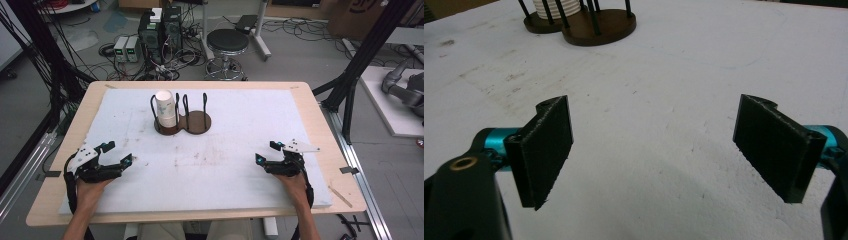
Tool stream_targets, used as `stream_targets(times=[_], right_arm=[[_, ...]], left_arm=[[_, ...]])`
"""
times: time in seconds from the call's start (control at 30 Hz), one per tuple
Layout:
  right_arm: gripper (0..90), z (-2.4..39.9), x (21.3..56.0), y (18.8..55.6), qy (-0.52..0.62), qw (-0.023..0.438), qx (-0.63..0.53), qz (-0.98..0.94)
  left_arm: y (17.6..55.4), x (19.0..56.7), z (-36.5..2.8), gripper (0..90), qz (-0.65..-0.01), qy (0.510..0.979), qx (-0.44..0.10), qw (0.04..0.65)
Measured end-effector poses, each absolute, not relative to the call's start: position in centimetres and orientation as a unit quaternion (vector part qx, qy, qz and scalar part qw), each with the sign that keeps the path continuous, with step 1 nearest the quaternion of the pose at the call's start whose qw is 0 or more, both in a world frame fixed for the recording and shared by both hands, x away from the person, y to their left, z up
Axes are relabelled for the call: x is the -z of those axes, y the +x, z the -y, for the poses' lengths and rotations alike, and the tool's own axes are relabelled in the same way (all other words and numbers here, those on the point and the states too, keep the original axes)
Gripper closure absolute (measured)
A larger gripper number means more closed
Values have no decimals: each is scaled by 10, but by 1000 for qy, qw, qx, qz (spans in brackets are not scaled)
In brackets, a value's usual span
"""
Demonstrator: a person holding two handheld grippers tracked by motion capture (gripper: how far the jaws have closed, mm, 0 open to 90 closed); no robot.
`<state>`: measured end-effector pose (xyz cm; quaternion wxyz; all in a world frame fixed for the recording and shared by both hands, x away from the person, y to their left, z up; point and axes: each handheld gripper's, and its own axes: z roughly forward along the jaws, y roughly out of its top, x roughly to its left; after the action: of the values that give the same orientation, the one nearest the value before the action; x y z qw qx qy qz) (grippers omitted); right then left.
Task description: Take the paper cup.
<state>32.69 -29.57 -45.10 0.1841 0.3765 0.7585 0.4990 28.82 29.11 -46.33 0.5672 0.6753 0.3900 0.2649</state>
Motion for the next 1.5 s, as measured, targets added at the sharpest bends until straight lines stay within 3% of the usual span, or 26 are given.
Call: stream_targets(times=[0.8, 1.5], right_arm=[[165, 297, 451, 327, 379, 176, -505, -755], [165, 298, 451, 329, 380, 173, -503, -757]], left_arm=[[291, 459, -290, 138, -393, 676, -255, 569], [334, 366, -282, 126, -345, 691, -278, 571]])
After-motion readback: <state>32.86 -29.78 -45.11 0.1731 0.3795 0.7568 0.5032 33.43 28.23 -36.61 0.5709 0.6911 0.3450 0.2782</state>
